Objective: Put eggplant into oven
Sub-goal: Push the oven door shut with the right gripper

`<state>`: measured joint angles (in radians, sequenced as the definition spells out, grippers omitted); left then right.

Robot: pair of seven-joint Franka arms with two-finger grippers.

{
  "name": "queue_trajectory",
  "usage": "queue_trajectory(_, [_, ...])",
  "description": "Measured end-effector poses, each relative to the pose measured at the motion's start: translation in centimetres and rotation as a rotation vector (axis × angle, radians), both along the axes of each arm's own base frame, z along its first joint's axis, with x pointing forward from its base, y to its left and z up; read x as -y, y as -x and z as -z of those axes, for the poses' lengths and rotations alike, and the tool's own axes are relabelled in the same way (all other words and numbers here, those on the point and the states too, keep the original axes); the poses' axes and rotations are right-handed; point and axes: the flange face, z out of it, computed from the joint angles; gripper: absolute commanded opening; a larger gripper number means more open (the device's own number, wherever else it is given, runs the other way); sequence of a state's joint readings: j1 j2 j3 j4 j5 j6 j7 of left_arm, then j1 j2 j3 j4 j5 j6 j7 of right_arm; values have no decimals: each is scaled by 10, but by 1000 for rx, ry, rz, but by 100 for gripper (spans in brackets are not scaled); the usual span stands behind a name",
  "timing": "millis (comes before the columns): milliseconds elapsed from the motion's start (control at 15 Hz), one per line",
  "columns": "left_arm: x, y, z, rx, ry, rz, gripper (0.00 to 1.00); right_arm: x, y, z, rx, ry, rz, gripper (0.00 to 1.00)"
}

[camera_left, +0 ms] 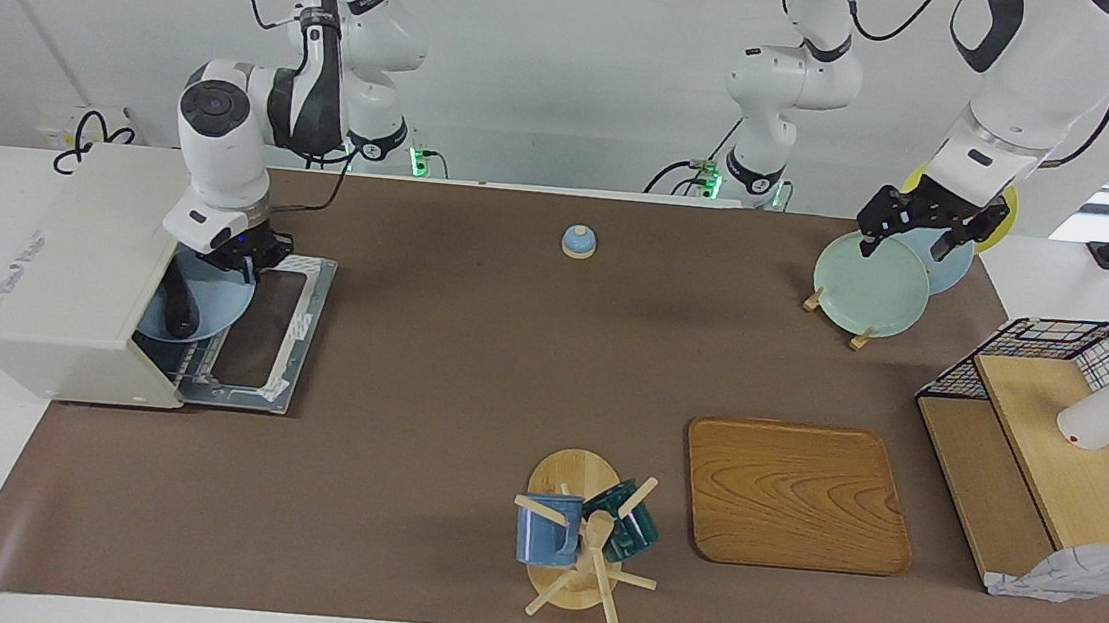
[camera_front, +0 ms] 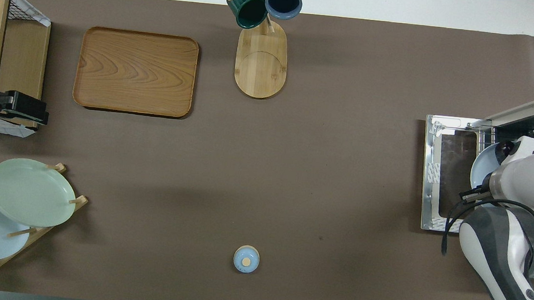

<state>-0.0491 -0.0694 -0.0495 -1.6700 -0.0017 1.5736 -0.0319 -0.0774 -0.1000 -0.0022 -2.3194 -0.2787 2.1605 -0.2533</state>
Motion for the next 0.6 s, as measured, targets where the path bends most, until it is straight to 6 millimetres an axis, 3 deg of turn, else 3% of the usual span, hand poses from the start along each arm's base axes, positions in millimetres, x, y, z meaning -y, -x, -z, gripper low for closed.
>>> queue_trajectory(133, [0, 2, -3, 5, 0, 1, 100, -7, -2, -4, -5, -24, 7, 43])
queue_trajectory(333, [1, 7, -6, -5, -1, 2, 100, -49, -14, -23, 32, -100, -14, 0])
queue_trajectory(467, [3, 12, -8, -27, -4, 6, 100, -87, -20, -21, 84, -130, 6, 0])
queue_trajectory(600, [4, 17, -9, -59, -8, 9, 100, -116, -28, 6, 109, -140, 42, 0])
